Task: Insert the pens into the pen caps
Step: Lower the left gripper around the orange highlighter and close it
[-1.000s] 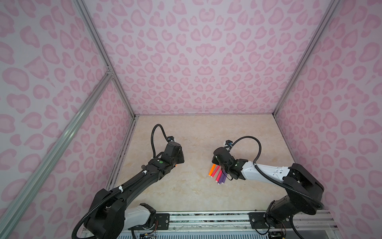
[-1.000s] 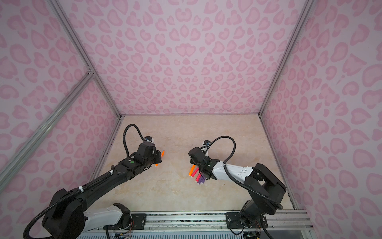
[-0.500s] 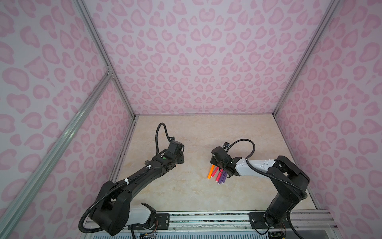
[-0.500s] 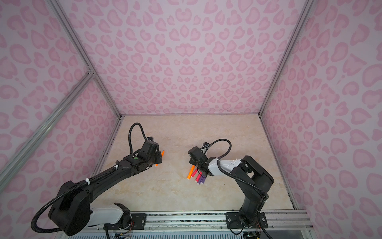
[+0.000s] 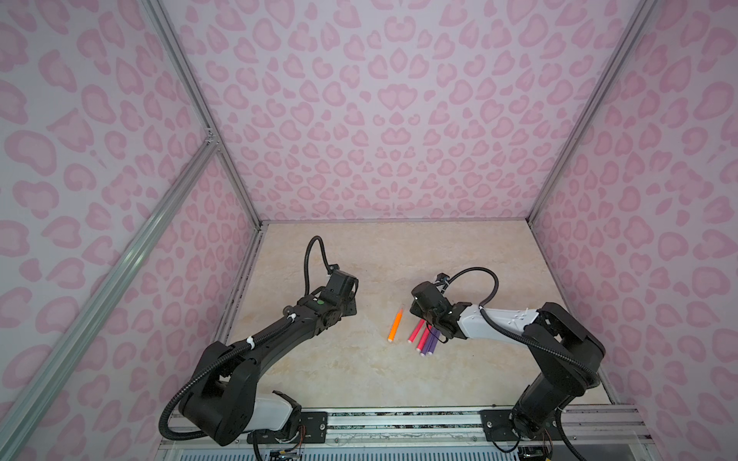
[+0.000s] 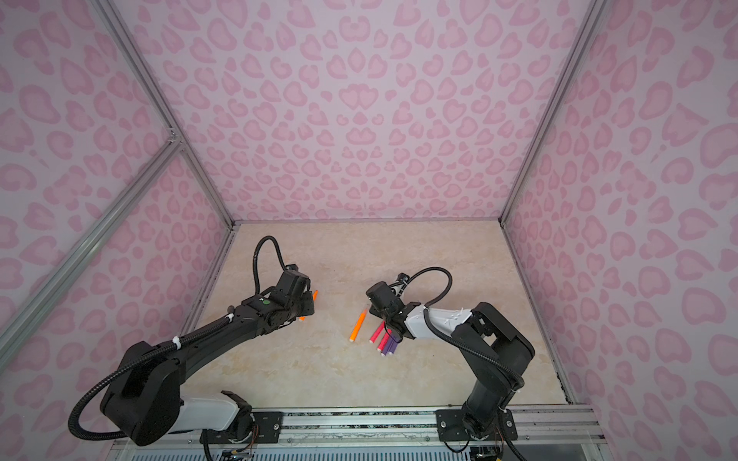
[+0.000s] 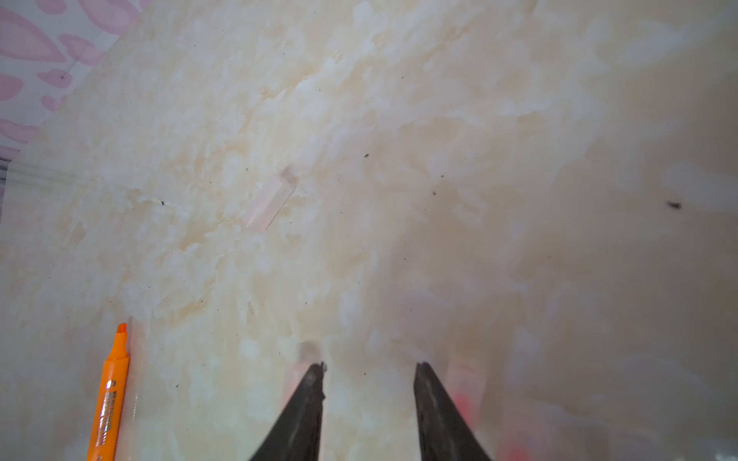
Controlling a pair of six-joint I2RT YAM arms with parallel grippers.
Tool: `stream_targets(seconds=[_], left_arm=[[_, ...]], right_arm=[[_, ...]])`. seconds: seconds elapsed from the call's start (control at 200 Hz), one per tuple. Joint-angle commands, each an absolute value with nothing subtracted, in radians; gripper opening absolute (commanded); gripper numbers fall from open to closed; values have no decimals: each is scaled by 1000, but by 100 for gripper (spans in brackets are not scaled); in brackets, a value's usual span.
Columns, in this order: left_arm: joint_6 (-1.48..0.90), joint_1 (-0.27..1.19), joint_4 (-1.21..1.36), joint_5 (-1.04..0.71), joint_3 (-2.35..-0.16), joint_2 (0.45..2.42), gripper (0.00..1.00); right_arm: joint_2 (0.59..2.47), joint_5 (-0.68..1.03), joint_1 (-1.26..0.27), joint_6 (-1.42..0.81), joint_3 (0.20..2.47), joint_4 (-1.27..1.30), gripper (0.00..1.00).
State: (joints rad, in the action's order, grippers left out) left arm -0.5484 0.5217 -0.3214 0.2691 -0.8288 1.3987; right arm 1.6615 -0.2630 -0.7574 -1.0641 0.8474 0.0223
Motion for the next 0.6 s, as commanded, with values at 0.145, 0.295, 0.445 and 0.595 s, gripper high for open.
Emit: stream_targets(seconds=[0.145,0.295,0.445,0.595], left_arm=[[-555,517,-390,299,-900,1520,51],[-535,507,-402,280,-954,1624,49],[-519,486,-417,227,-1012,1732,45],[-525,463,-410,186,-1017,1768,38]], right_arm=[[1554,-332,-771,-1018,855,-32,42],[1526,-343,-797,-1002,861,-40,42],[1513,-348,-818,-995,860,-37,42],[1494,-356,-828,-990,853,-41,42]])
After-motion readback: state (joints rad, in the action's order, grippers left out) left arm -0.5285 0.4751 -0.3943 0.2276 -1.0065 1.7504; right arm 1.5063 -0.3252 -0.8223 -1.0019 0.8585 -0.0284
